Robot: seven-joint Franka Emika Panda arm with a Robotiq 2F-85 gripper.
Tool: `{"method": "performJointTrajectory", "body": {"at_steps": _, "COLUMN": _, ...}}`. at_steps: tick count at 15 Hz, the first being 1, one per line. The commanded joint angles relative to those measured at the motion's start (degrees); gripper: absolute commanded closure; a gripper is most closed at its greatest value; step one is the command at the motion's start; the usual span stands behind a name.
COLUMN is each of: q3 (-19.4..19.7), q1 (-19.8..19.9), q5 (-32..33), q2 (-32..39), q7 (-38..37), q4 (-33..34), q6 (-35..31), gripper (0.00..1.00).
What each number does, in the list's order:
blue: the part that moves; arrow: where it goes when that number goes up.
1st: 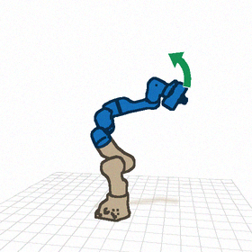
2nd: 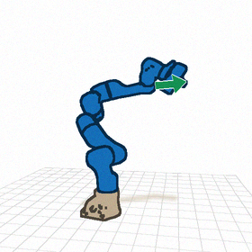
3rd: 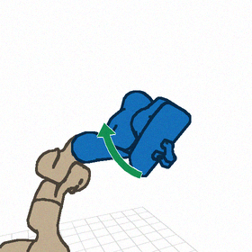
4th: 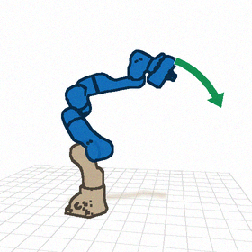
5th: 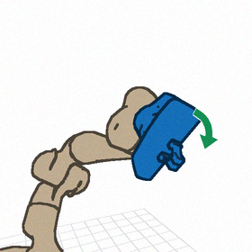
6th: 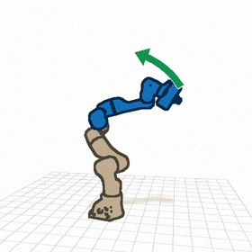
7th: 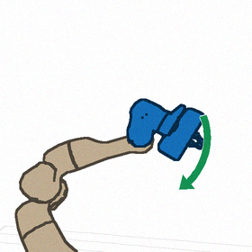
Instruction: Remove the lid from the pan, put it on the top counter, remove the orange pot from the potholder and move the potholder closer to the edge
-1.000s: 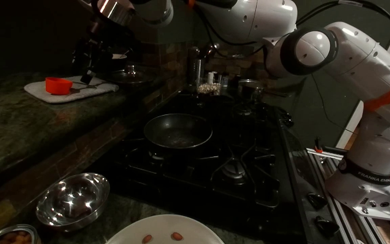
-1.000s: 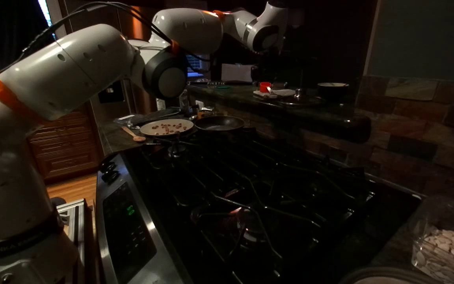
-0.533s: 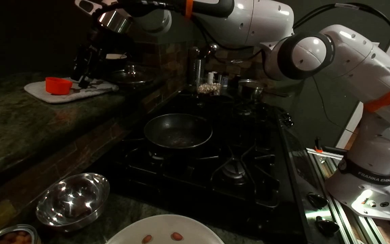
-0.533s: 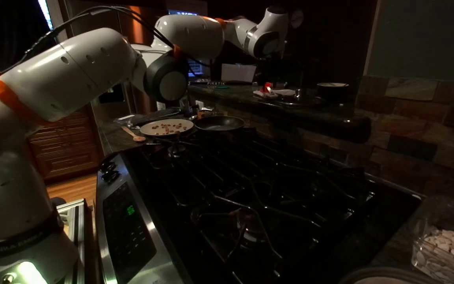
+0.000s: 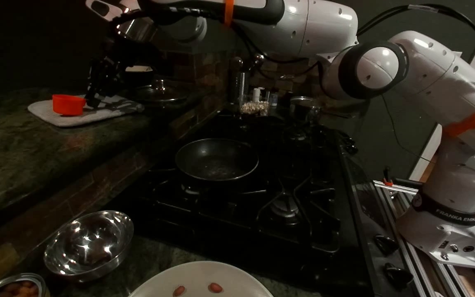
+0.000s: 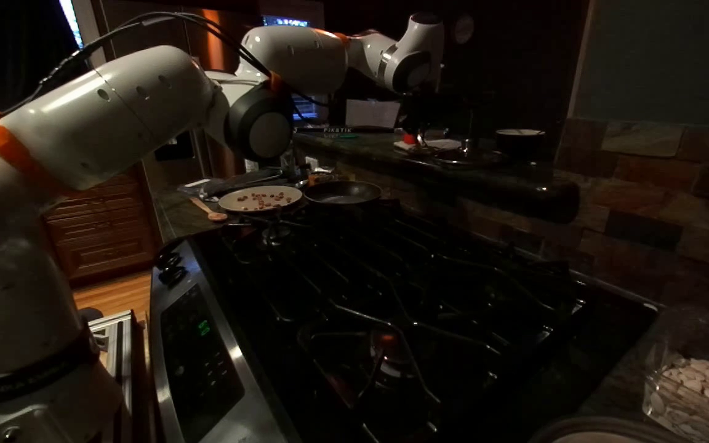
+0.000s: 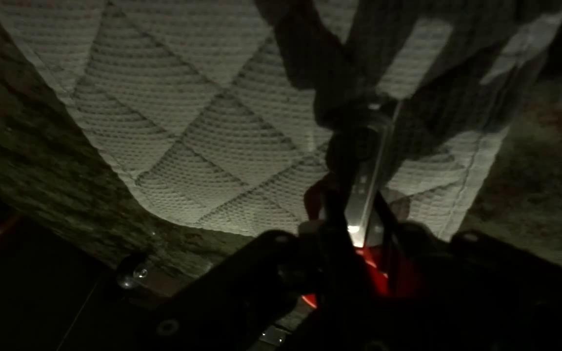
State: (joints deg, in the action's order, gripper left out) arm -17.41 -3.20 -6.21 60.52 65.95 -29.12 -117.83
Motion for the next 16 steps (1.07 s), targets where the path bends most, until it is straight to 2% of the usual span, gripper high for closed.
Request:
{"method": "performJointTrajectory", "body": {"at_steps": 1, "q3": -0.5, "q1": -0.9, "q5": 0.0, "q2": -1.4, "q7": -0.2, "q4": 0.5, "q6": 3.2, "gripper": 0.96}}
{"method": "performJointTrajectory", "body": {"at_steps": 9, "q3": -2.8, "q1": -6.0, "q5": -0.1, "q2": -3.1, "q7": 0.1, "q4": 0.7, "q6": 4.7, "gripper": 0.96}}
{"method": "performJointTrajectory", "body": {"at_steps": 10, "q3": -0.8, "q1": -8.5, "q5": -1.1, "q2": 0.2, "q7": 0.0, "q4": 7.1, "q6": 7.6, "gripper": 0.96}}
{"method": "performJointTrajectory", "body": {"at_steps": 12, "q3": -0.2, "q1": -10.3, "q5": -0.8, "q2": 1.1, "q7": 0.6, "q4": 8.1, "q6": 7.9, "gripper": 0.96}}
{"method": "performJointTrajectory", "body": {"at_steps": 14, "q3": 0.3, "q1": -10.8, "q5": -0.8, "q2": -1.0, "q7": 1.2, "q4": 2.7, "q6": 4.4, "gripper": 0.96}}
{"method": "performJointTrajectory", "body": {"at_steps": 16, "q3": 1.1, "q1": -12.1, "q5": -0.3, "q2": 1.1, "q7": 1.2, "q4": 5.1, "q6": 4.5, "gripper": 0.96}}
